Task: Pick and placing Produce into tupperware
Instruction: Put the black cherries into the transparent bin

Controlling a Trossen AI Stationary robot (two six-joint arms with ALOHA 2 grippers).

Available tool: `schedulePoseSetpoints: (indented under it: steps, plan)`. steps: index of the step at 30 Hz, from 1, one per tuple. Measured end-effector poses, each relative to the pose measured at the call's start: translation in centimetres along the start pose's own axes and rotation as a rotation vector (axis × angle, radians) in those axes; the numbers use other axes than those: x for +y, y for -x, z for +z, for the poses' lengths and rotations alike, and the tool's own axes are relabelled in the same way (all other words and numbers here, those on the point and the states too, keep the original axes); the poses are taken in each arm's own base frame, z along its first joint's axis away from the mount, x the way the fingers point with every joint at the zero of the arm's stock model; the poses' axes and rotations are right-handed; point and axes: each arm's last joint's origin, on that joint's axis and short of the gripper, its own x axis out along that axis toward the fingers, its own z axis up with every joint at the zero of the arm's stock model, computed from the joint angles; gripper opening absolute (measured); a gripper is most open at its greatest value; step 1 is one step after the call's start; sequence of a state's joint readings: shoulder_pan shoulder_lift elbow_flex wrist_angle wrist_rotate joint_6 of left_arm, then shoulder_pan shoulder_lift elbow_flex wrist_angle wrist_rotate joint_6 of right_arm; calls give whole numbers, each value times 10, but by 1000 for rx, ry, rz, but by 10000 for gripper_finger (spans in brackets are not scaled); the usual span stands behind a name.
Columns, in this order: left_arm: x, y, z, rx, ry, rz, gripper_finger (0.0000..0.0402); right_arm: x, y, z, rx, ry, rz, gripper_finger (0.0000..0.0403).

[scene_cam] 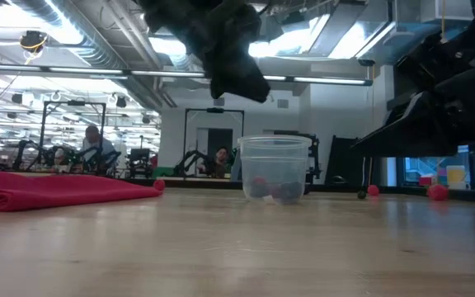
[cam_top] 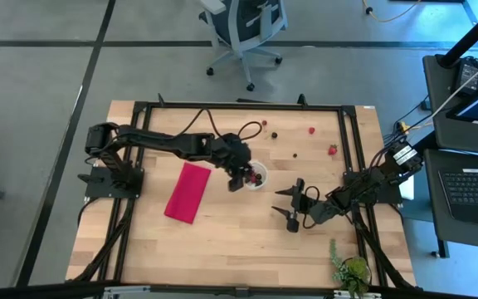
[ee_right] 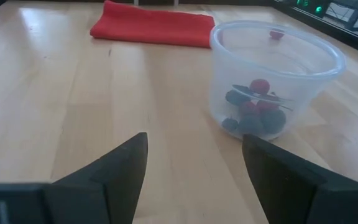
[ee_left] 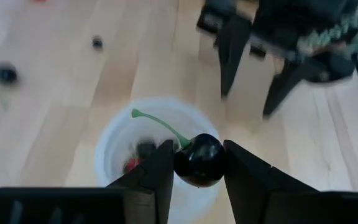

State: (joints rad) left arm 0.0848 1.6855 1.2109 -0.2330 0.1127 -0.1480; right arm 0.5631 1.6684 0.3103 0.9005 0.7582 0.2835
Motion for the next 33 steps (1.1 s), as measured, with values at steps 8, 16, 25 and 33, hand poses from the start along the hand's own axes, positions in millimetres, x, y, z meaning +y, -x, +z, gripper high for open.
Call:
schedulePoseSetpoints:
  steps: [8,16,25,33]
  plan:
    - [3,-27,-1,75,-17,24,113,0,-1,-1,16,5,22,264]
    - [7,-44,-11,147,-9,45,113,0,-1,-1,22,7,35,264]
    - [10,-54,-21,211,2,54,116,0,-1,-1,18,3,36,264]
    - [10,-57,-23,221,3,56,130,0,-1,0,18,3,36,264]
